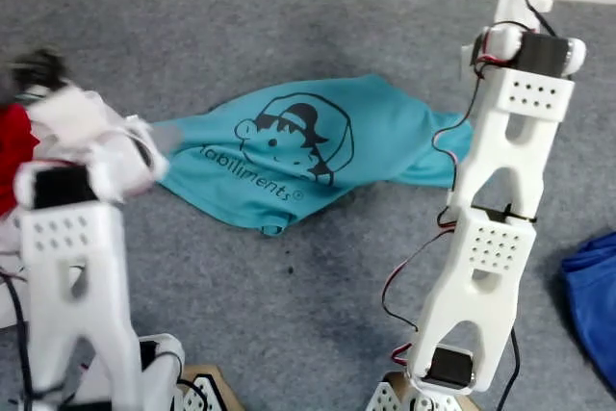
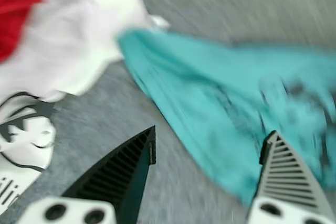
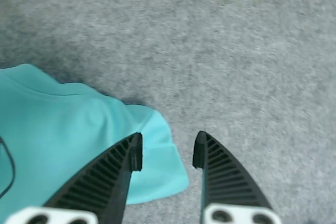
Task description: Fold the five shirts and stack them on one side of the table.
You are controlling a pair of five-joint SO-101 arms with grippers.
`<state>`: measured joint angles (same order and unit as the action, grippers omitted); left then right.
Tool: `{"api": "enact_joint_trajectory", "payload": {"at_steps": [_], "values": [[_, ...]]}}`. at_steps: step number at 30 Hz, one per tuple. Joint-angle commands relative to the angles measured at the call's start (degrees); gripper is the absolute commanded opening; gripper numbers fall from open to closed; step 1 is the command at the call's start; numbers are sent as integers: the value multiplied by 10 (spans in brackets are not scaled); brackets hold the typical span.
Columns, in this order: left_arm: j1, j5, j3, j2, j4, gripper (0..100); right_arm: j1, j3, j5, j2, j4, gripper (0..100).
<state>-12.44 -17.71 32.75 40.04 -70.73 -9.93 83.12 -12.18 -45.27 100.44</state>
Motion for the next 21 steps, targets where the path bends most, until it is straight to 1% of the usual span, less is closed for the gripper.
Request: {"api": "enact_joint_trajectory", "payload": {"at_steps": [1, 3, 5, 10, 14, 16, 21], "values": [[102, 40, 73, 96, -19, 307, -20, -20, -8, 40, 9, 170], [133, 41, 115, 123, -19, 294, -21, -82, -8, 80, 9, 170], [153, 41, 142, 120, -8, 284, -18, -168, -8, 145, 9, 170], [182, 40, 173, 62, 28, 280, 0, -414, -10, 324, -10, 170], [237, 40, 171, -3, 36, 280, -1, -589, -10, 400, -93, 170], [262, 40, 173, -29, 59, 280, -3, -673, -9, 422, -150, 170], [282, 42, 171, -89, 116, 276, 0, -841, -8, 464, -265, 170]]}}
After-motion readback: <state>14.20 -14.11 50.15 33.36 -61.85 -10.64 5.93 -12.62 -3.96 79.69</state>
